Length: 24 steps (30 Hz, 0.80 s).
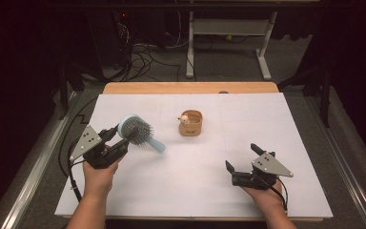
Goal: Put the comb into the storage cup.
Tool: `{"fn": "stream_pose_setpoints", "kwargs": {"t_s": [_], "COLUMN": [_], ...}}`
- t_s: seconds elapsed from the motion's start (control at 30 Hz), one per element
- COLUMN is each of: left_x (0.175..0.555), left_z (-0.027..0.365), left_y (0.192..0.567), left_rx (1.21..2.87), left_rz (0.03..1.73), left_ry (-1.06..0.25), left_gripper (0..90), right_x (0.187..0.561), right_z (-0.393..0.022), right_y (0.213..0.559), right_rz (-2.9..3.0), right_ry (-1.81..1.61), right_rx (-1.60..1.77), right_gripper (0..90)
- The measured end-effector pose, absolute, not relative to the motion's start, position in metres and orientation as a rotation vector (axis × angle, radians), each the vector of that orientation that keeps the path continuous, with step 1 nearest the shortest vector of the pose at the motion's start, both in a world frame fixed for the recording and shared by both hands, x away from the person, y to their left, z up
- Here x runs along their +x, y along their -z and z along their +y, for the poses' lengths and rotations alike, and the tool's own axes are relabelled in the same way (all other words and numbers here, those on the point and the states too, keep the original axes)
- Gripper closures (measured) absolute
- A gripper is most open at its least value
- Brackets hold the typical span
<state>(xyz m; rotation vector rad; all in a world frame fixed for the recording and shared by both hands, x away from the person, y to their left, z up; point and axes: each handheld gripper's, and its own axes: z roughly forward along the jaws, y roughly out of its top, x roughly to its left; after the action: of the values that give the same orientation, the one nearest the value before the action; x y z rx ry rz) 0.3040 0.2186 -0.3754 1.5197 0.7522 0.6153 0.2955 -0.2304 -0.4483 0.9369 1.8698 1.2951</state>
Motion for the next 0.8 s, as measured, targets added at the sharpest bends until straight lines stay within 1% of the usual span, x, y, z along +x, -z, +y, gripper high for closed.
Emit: {"fn": "stream_pose_setpoints", "kwargs": {"t_s": [0.5, 0.8], "left_x": [0.305, 0.304], "left_z": [0.225, 0.227], "left_y": [0.376, 0.376], "left_rx": [1.506, 1.501], "left_rz": [0.769, 0.772], "left_ry": [-0.613, -0.612], "left_gripper": [58.8, 58.7], "right_x": [0.294, 0.292], "right_z": [-0.273, -0.284], "right_y": [0.456, 0.456], "right_rz": [1.789, 1.766], "right_ry": [-1.293, -1.284], "right_rx": [1.042, 1.054], "right_gripper": [0.1, 0.1]}}
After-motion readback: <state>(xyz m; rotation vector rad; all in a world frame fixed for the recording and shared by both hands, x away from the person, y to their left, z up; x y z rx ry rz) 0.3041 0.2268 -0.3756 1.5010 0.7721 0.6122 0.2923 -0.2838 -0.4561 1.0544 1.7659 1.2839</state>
